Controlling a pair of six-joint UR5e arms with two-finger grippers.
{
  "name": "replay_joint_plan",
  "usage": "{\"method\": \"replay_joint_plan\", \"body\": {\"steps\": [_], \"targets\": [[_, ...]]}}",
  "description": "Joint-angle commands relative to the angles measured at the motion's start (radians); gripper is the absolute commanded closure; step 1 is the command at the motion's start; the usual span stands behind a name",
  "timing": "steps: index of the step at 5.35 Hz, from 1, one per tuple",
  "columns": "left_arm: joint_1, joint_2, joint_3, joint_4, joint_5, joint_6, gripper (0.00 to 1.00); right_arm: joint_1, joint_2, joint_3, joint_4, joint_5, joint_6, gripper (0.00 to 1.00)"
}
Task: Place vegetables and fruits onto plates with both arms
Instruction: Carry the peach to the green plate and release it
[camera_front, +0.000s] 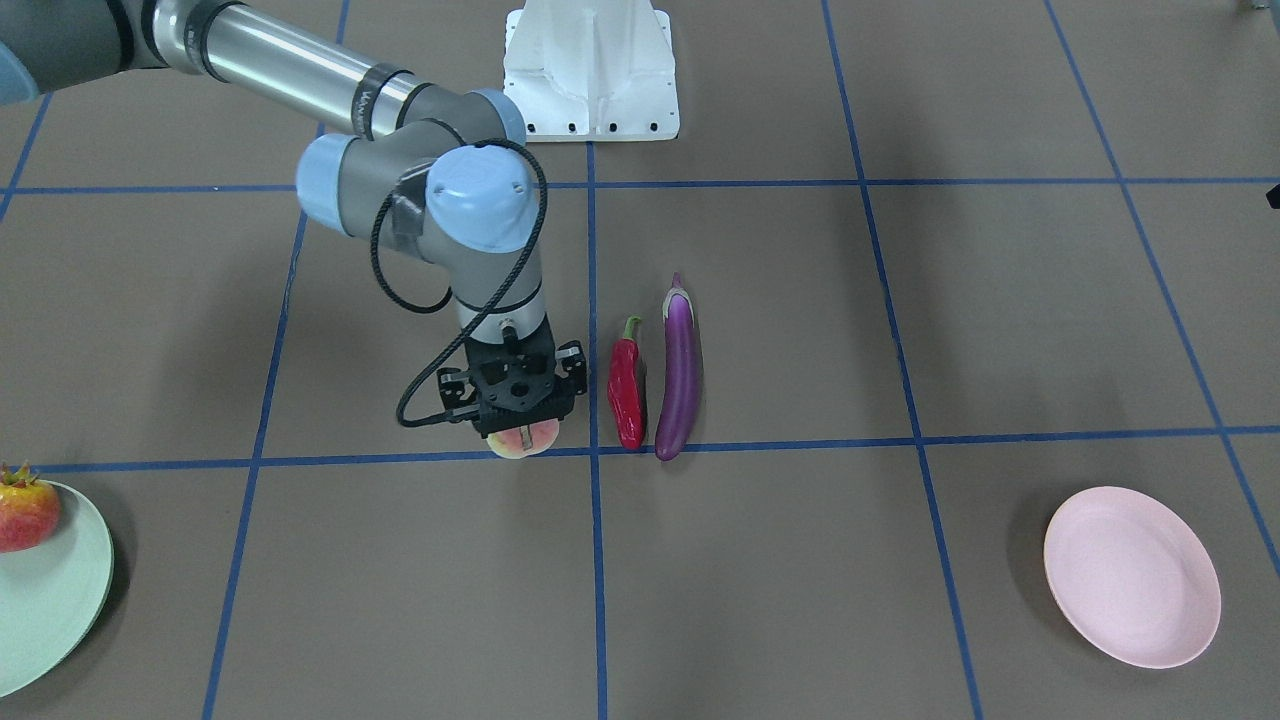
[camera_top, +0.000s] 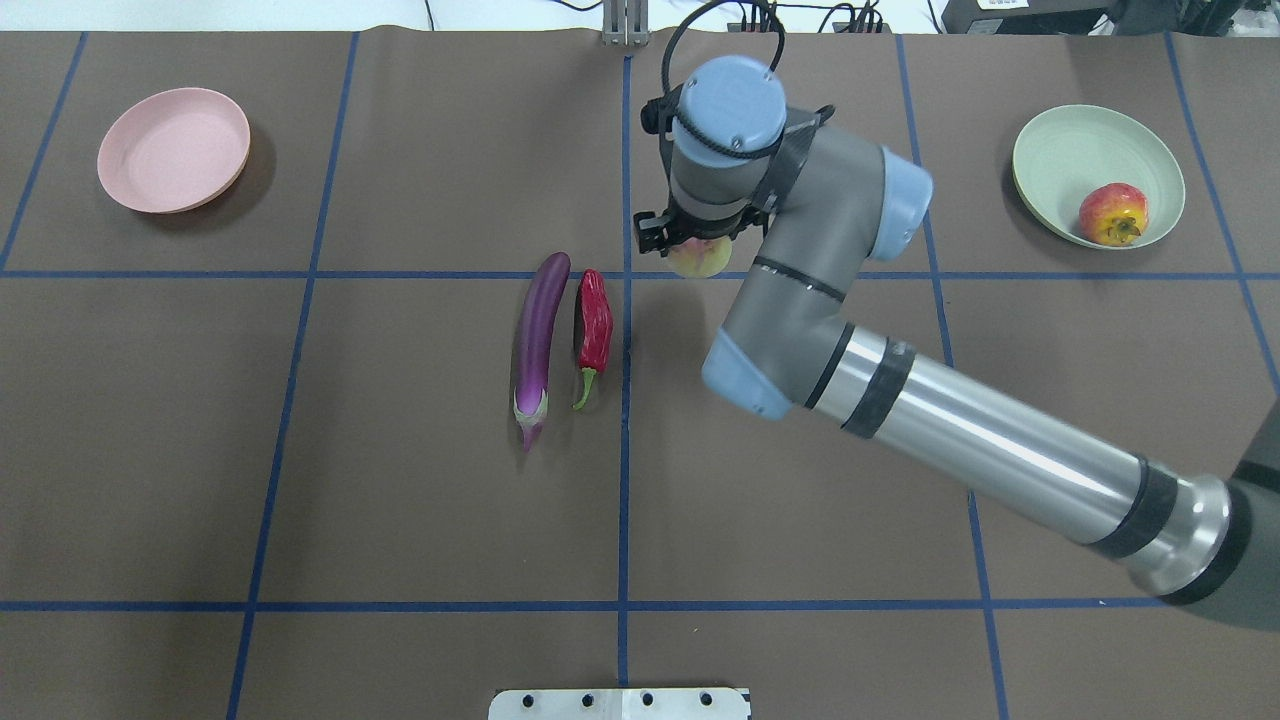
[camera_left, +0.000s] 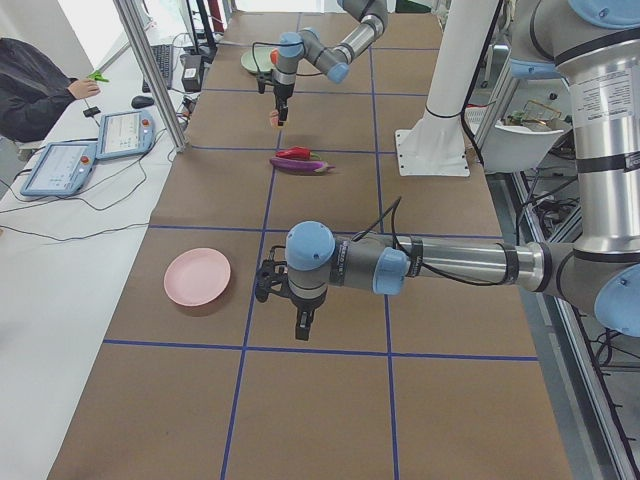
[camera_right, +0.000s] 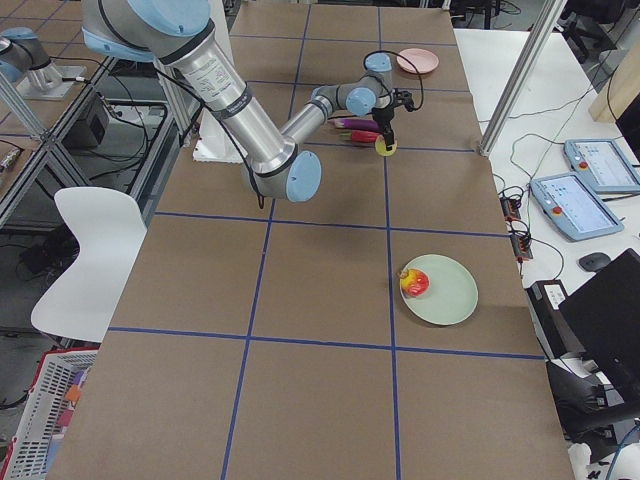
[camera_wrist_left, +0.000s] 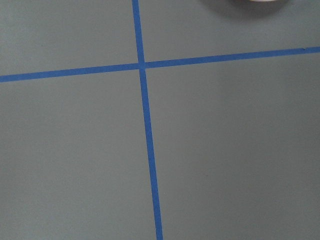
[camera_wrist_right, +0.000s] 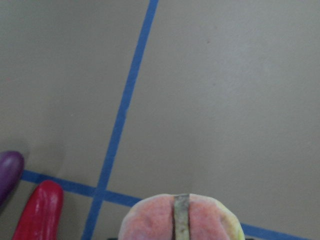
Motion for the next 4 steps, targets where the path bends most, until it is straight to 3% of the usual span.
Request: {"method": "replay_joint_plan", "body": {"steps": [1,3,4], "targets": [[0.001,-0.003,-0.004,-0.003,-0.002,0.002,0.00,0.243,-0.137,-0.062,0.104,0.188,-0.302,1.00],[0.001,-0.015,-0.004,-0.004,-0.002,-0.002,0.00,0.462,-0.224,-0.305,0.232,0.261,-0.664,1.00],[0.001,-0.015,-0.004,-0.004,-0.002,0.000,0.00,0.492,-0.244,-0.335,0.232,0.258,-0.685,1.00]]}}
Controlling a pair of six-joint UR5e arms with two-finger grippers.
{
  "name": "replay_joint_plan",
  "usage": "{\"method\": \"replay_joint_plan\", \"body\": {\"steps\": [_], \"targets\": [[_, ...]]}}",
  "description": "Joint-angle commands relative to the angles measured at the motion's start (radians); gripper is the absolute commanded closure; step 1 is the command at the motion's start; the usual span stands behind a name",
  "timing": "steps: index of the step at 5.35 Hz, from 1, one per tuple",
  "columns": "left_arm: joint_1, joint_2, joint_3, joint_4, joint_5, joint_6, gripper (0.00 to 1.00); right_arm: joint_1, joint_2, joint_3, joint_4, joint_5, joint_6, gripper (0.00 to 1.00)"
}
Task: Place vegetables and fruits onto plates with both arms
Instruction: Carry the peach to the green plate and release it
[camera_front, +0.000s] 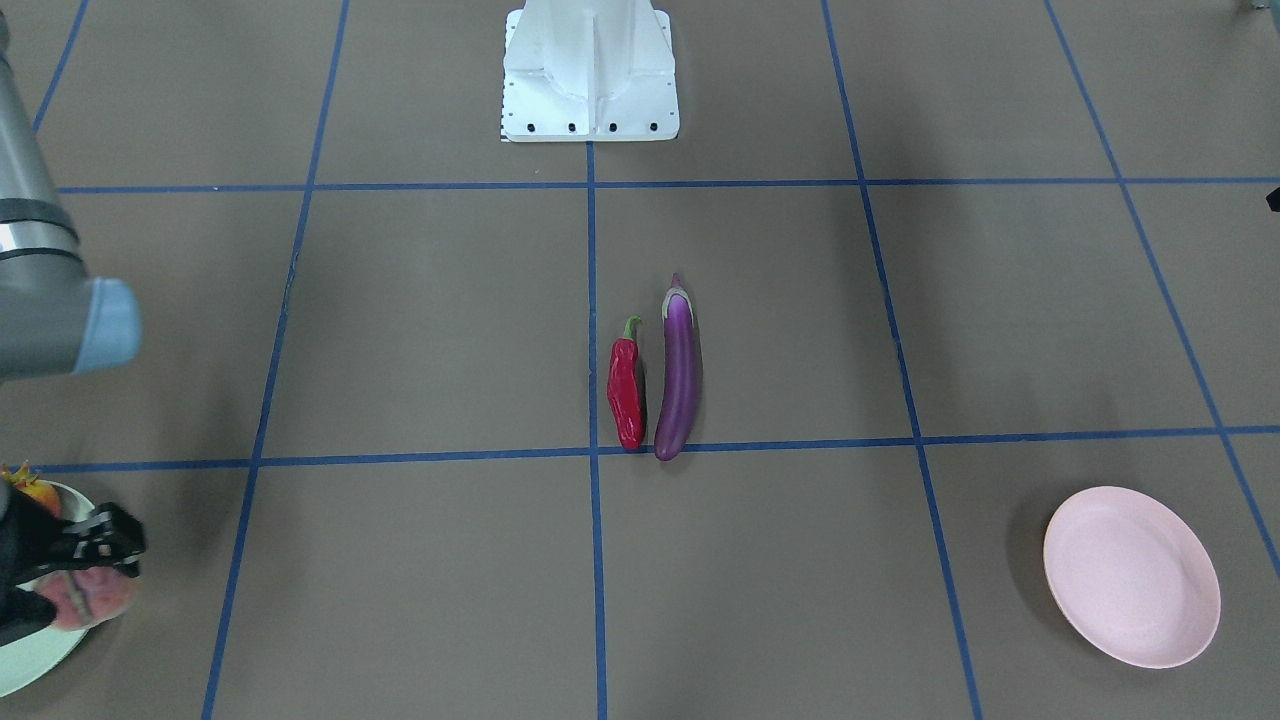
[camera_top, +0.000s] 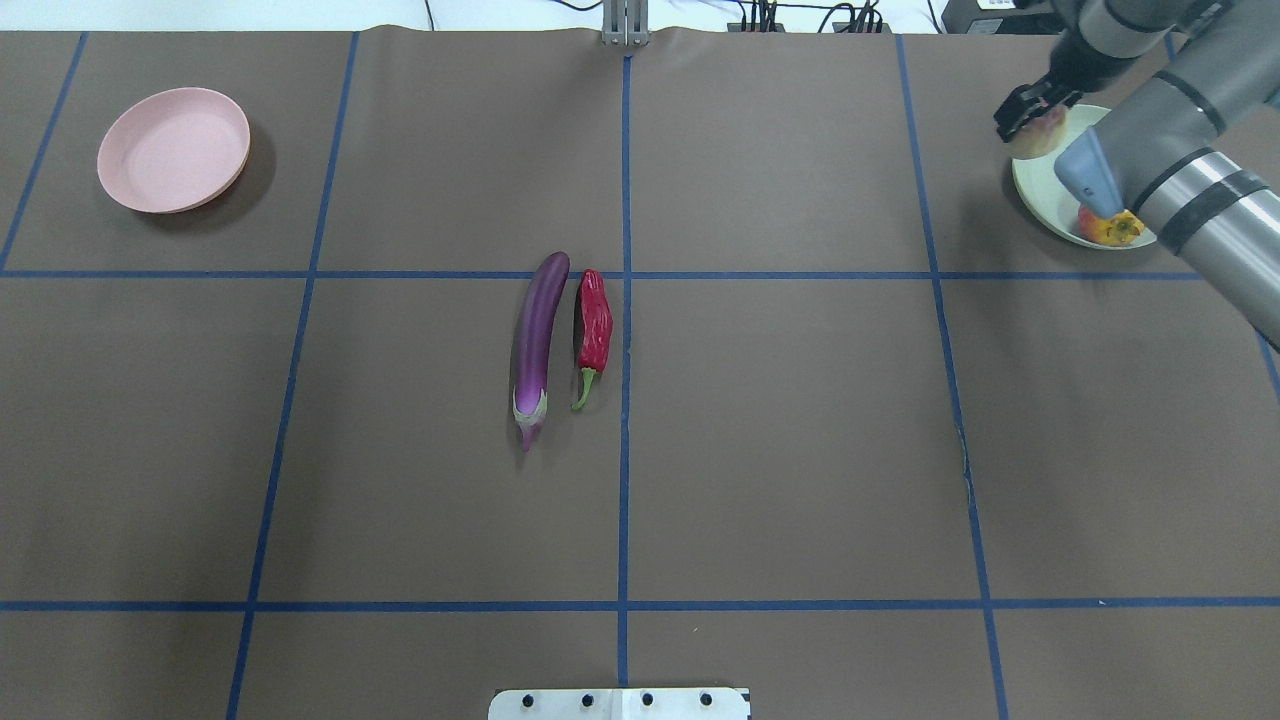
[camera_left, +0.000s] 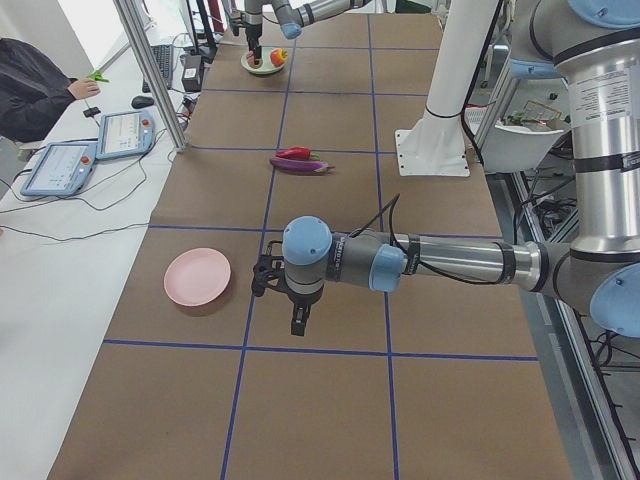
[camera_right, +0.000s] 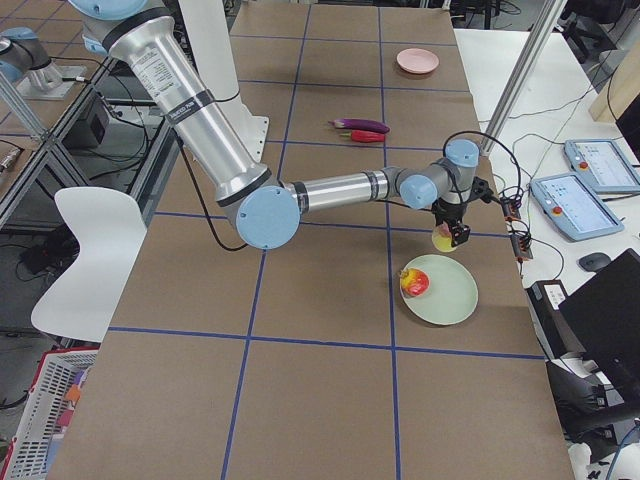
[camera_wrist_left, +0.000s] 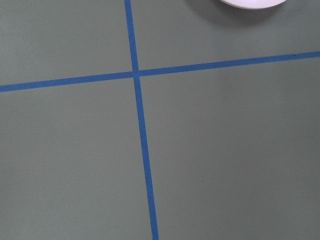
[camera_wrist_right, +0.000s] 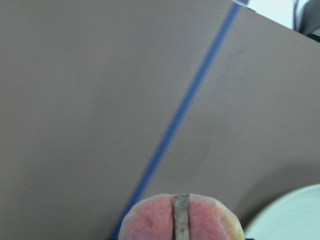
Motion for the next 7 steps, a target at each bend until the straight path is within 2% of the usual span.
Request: {"method": "replay_joint_plan", "body": {"steps": [1,2,3,4,5,7], "targets": [[0.000,-0.001,-0.002,0.000,0.000,0.001,0.00,0.045,-0.024,-0.054,0.020,0.002,-0.044,0.09],[0.000,-0.001,-0.002,0.001,0.000,-0.001,0.00,0.050,-0.032,-0.048,0.033,0.021,0.061,0.00],[0.000,-0.061,0.008,-0.002,0.001,-0.001,0.00,0.107,-0.035,-0.030,0.031,0.101,0.146,0.00],[0.000,-0.177,0.026,-0.002,0.012,-0.001,0.00,0.173,-0.109,0.095,-0.041,0.164,0.134,0.00],[0.000,-0.223,0.032,-0.011,0.009,-0.008,0.00,0.230,-0.219,0.265,-0.133,0.176,0.124,0.00],[0.026,-0.287,0.029,-0.072,0.011,-0.159,0.00,0.285,-0.543,0.601,-0.190,0.203,0.099,0.00]]}}
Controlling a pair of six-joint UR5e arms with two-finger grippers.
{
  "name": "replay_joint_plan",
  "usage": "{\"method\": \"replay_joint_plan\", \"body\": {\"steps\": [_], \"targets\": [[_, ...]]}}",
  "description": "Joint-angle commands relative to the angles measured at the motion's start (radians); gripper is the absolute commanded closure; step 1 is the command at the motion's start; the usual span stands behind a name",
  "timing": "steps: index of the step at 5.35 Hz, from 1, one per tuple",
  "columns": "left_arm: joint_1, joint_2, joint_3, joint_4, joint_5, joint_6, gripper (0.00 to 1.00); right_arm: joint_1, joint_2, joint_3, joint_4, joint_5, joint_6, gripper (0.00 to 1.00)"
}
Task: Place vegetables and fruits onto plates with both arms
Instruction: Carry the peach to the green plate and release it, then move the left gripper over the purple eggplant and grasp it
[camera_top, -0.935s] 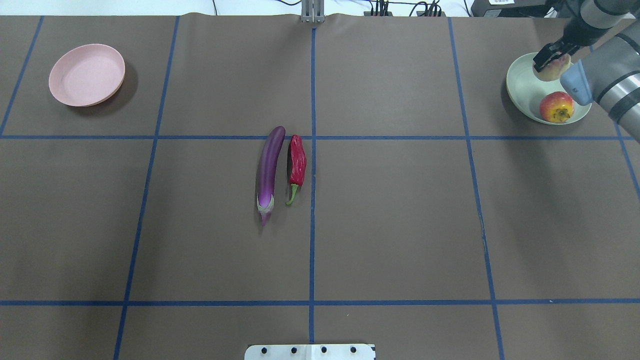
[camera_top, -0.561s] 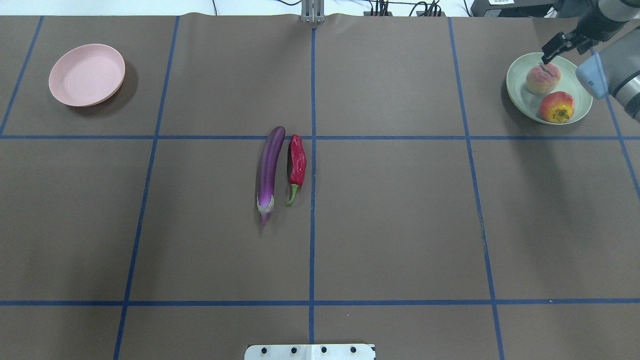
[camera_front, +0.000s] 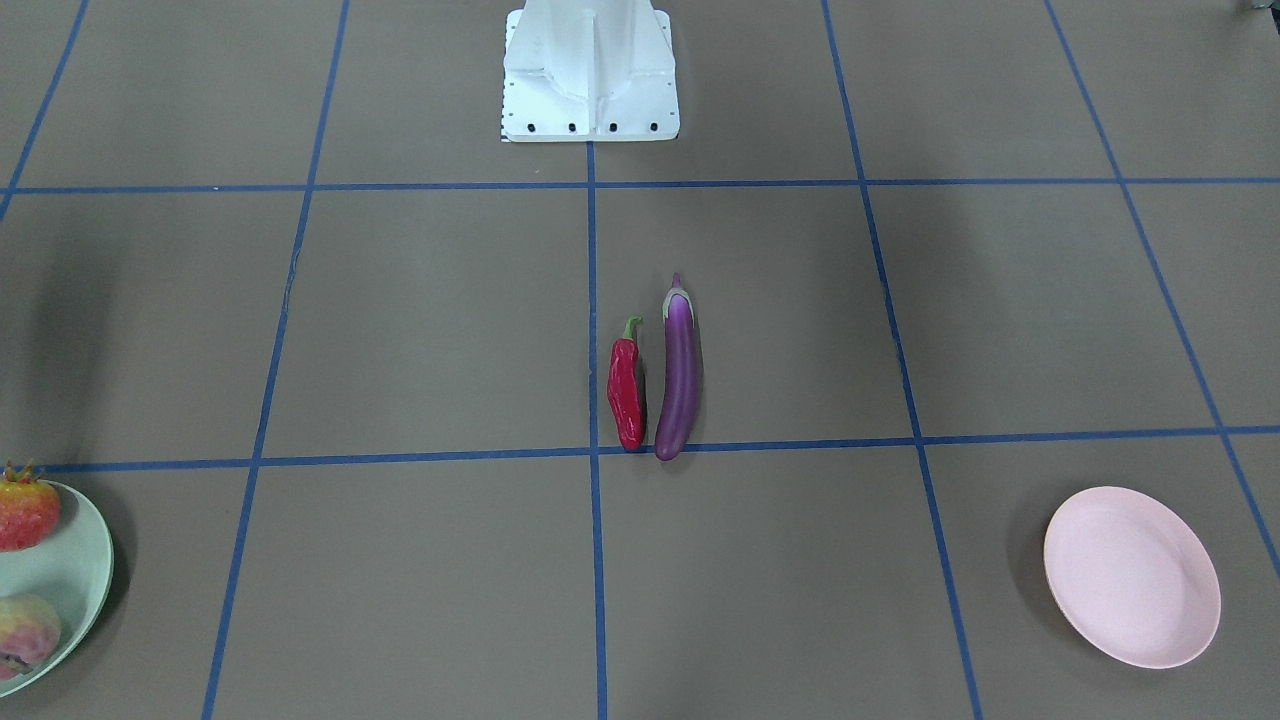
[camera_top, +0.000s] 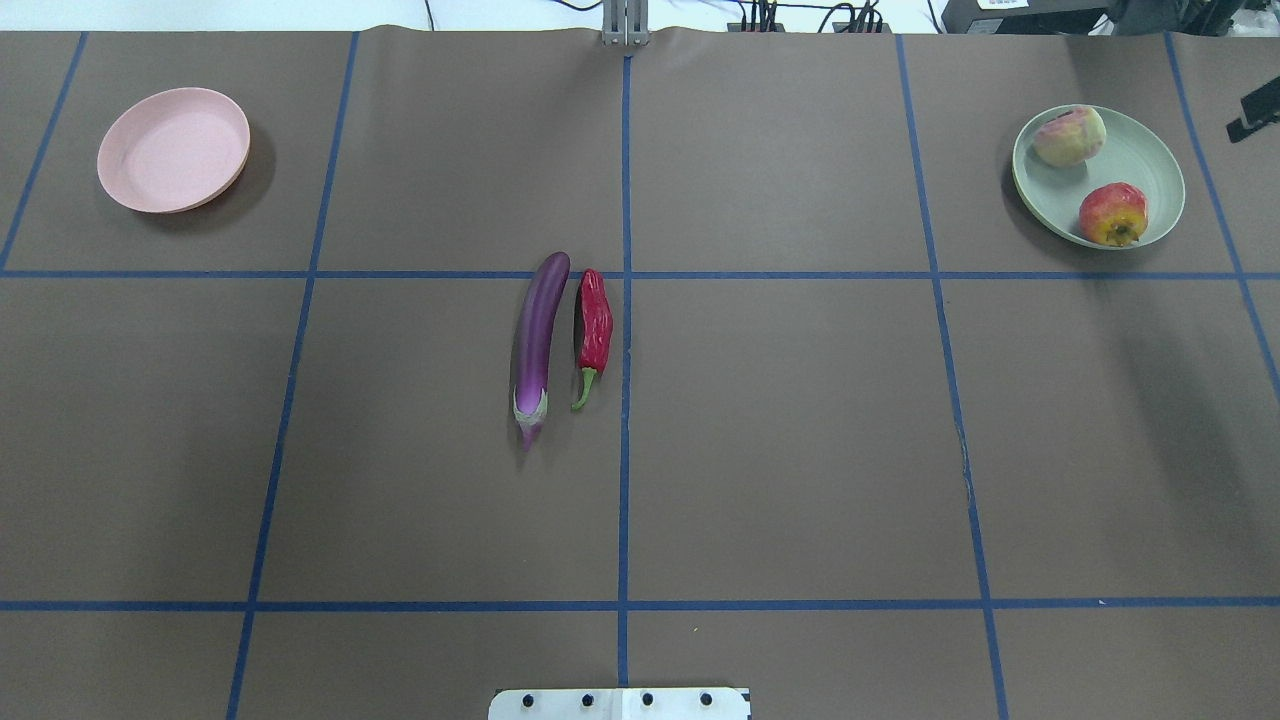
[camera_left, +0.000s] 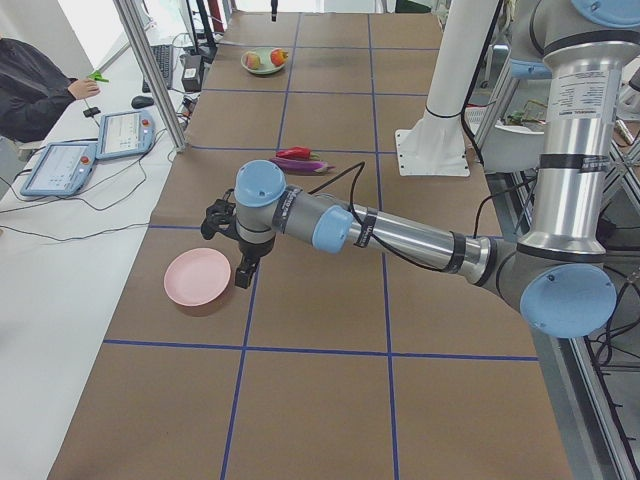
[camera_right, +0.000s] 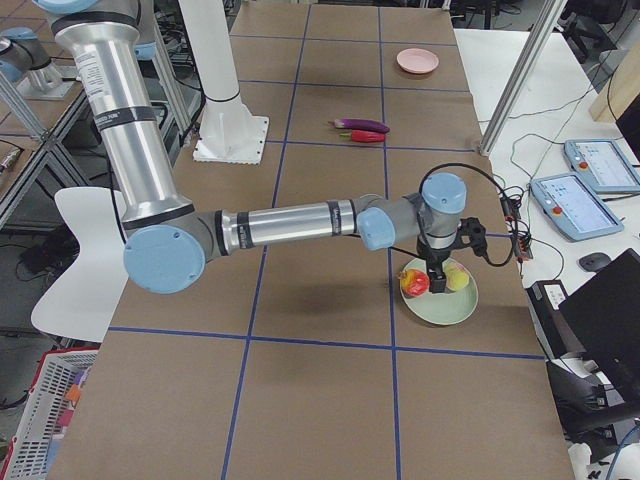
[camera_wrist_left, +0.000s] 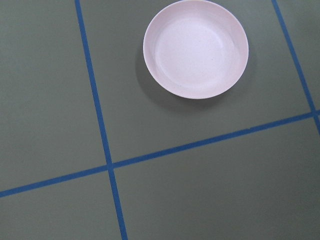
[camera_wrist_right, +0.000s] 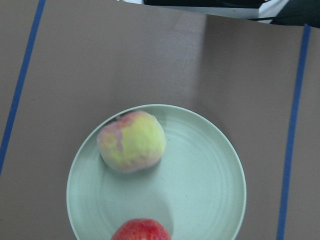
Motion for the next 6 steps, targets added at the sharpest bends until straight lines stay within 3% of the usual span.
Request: {"method": "replay_joint_plan", "body": {"steps": [1,3,4,5,6], "targets": [[0.094,-0.053,-0.003,-0.092,-0.004,-0.133,0.00,0.038,-0.244,0.234,-0.031,0.012,-0.007,0.00],[0.331,-0.221,0.003,-0.083,0.064,-0.446,0.00,0.037,-0.258,0.242,-0.027,0.000,-0.006,0.00],[0.525,-0.296,0.006,-0.080,0.299,-0.662,0.00,0.036,-0.259,0.242,-0.024,0.000,-0.006,0.00],[0.682,-0.374,0.060,-0.077,0.433,-0.767,0.00,0.036,-0.261,0.242,-0.022,0.000,-0.006,0.00],[0.738,-0.497,0.166,-0.065,0.439,-0.887,0.00,0.036,-0.261,0.242,-0.022,0.000,-0.007,0.00]]}}
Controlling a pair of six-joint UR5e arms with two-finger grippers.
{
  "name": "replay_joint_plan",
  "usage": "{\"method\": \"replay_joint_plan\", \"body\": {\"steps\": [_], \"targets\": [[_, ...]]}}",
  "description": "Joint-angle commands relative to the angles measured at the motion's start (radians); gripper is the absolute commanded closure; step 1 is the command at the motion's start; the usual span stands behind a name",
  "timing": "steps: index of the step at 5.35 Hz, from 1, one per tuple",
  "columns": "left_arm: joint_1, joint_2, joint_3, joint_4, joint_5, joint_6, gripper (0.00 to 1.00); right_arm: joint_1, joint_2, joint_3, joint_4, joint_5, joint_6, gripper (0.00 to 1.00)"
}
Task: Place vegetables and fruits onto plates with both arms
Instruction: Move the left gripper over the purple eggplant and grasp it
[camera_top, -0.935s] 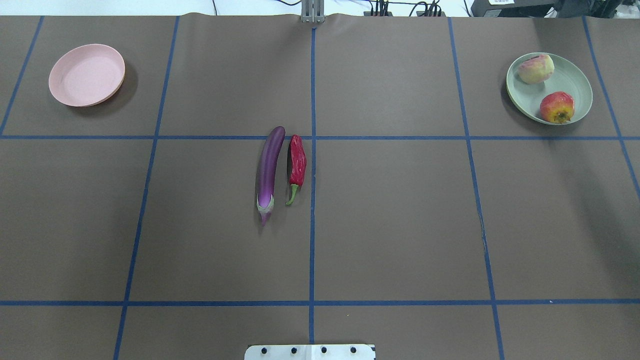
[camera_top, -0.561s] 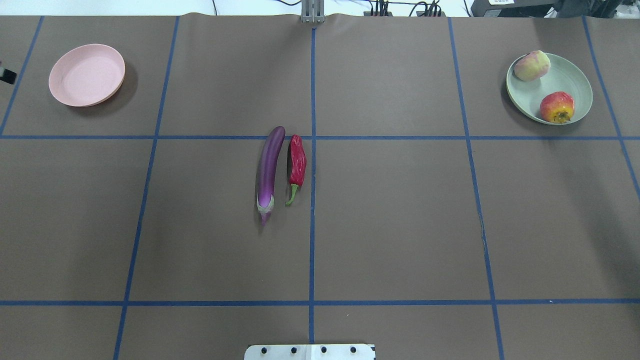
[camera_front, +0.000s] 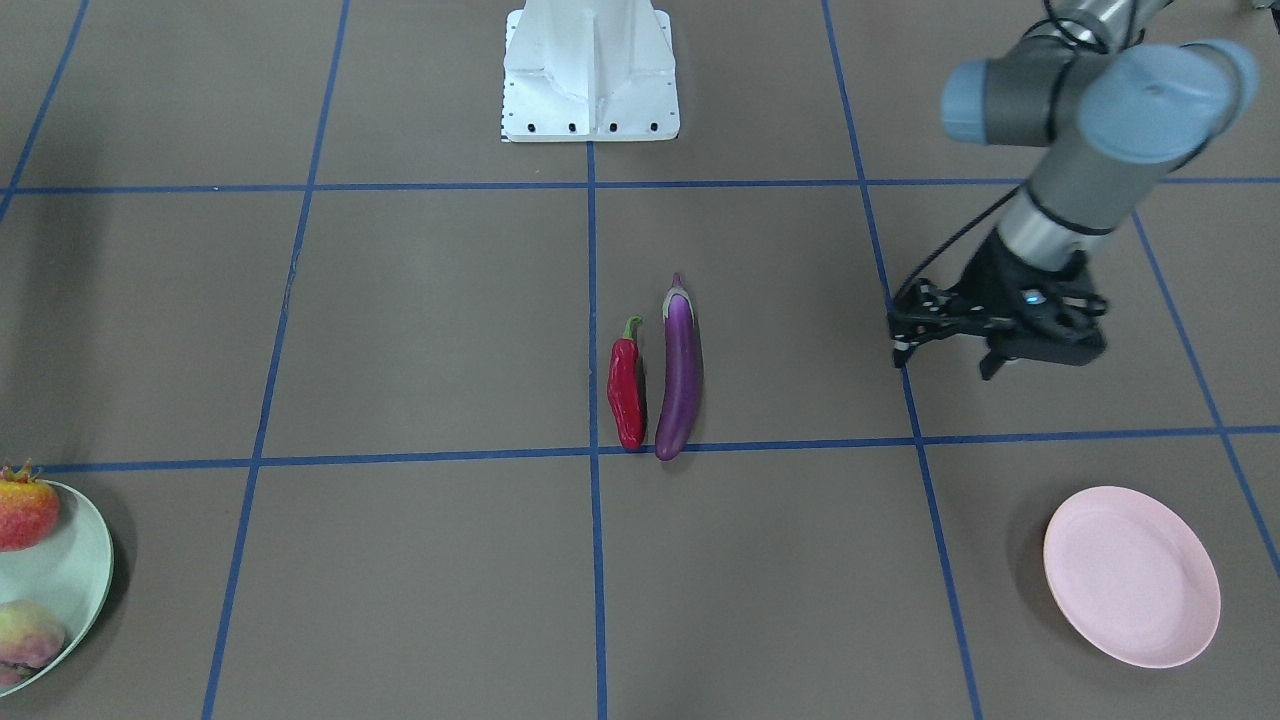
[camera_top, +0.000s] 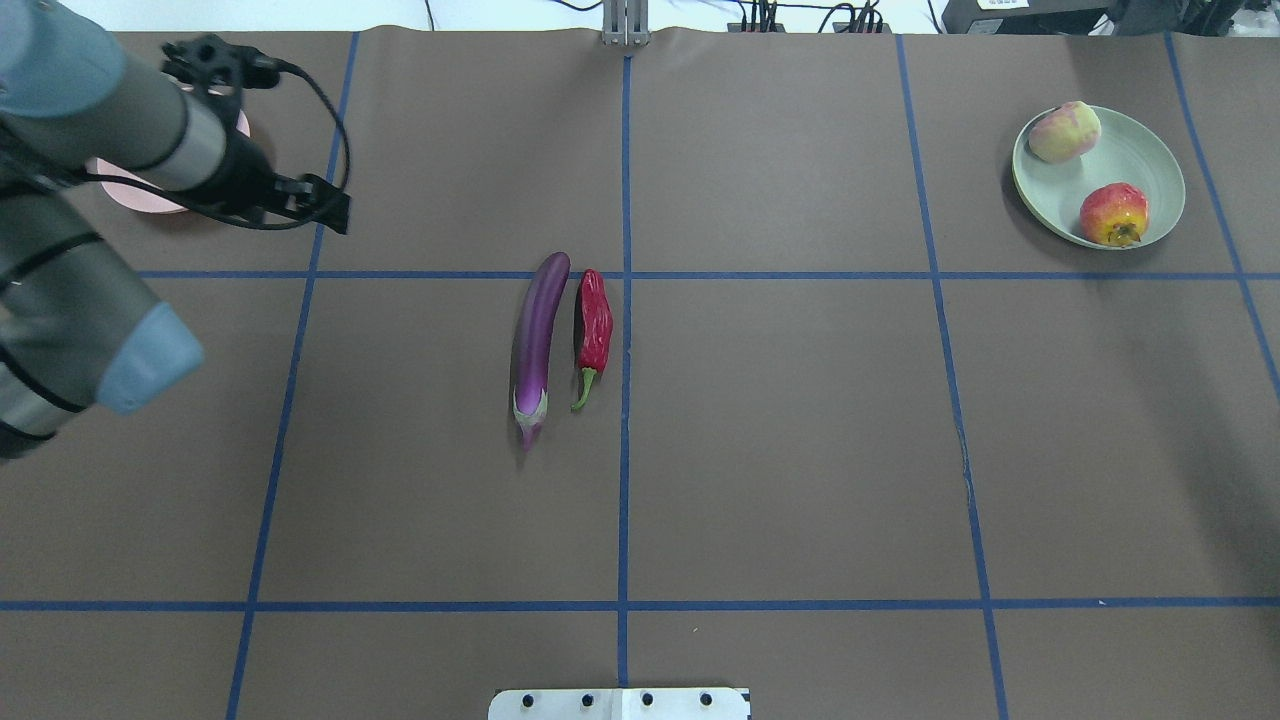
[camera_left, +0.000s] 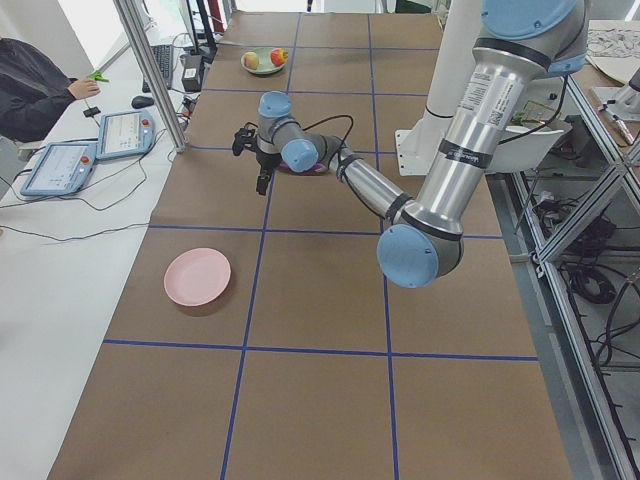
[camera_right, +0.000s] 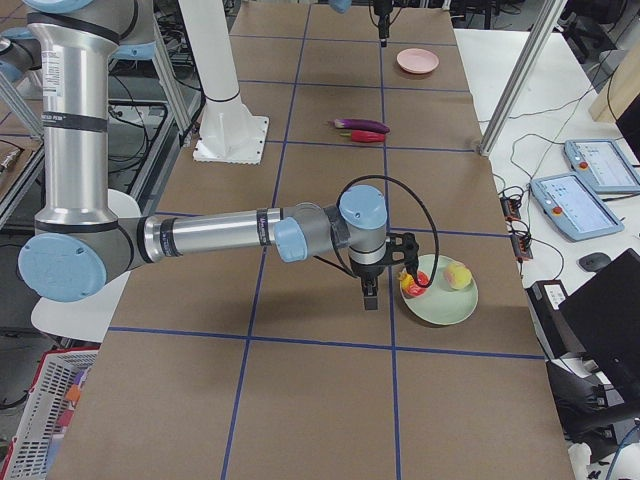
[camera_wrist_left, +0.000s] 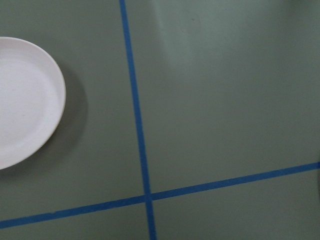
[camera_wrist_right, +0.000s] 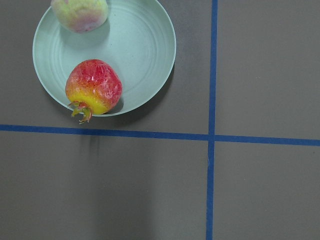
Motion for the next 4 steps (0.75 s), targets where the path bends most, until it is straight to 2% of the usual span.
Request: {"method": "replay_joint_plan", "body": {"steps": [1,2,3,4], "targets": [[0.157,-0.183,0.158,0.007,0.046,-0.220,0.00,0.000,0.001,0.000,0.001,0.000,0.000,0.00],[0.220,-0.246,0.221,0.007,0.116,-0.268,0.00,0.000,0.001,-0.001,0.001,0.000,0.000,0.00],[0.248,-0.250,0.246,0.006,0.135,-0.268,0.00,0.000,0.001,-0.001,0.001,0.000,0.000,0.00],[0.265,-0.256,0.248,0.007,0.135,-0.268,0.06,0.000,0.001,-0.001,0.001,0.000,0.000,0.00]]}}
